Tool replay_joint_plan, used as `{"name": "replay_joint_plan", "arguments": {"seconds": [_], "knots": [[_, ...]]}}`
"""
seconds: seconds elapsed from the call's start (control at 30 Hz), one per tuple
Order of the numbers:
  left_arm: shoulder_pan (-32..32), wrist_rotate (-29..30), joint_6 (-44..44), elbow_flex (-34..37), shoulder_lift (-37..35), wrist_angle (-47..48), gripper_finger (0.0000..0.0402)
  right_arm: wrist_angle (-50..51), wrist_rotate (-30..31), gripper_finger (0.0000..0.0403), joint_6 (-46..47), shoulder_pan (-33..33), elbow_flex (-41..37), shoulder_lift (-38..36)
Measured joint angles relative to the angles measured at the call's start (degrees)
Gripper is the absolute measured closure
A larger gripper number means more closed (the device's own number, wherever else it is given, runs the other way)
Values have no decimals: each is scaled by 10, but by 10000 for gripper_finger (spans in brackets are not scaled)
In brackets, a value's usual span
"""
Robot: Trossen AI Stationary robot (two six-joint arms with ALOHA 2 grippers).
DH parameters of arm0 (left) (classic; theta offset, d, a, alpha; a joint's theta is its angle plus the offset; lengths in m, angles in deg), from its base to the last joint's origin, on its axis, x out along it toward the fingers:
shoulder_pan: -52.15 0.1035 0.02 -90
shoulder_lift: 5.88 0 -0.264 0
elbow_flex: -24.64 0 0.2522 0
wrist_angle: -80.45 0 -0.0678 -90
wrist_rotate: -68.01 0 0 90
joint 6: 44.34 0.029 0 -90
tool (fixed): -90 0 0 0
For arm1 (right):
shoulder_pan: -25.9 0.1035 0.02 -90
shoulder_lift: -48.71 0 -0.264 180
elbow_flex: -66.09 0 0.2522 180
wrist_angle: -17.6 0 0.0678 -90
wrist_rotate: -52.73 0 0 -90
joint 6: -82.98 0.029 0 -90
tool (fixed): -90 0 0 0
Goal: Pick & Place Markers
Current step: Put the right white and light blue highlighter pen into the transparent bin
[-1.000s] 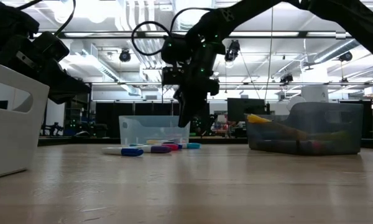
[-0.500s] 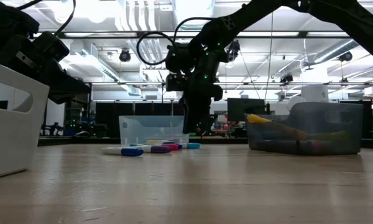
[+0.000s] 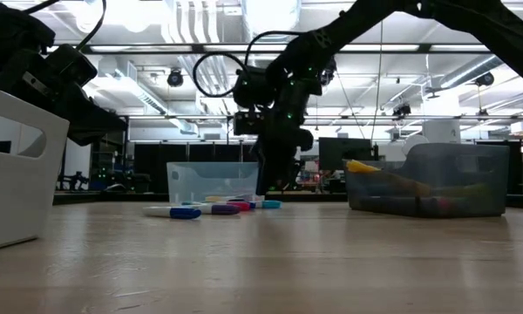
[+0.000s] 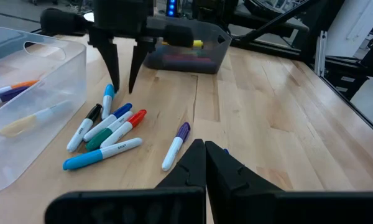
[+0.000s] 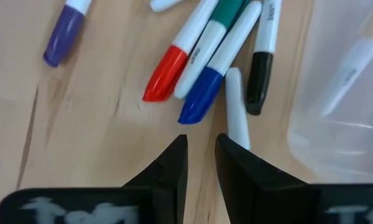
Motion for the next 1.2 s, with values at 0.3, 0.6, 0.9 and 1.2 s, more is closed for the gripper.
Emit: {"name": "replay_joint_plan", "arguments": {"seconds": [0.3,0.6,0.9,1.2], "knots": [[0,0,0,0,0,0,401,-47,55,337,-11,-2,-30,0],[0,0,0,0,0,0,401,-58,61,329,-16,-2,-33,0],[0,0,0,0,0,0,401,-81,63,338,-25,-2,-34,0],[0,0,0,0,0,0,401,-90,120,343,-27,-2,-34,8]]}}
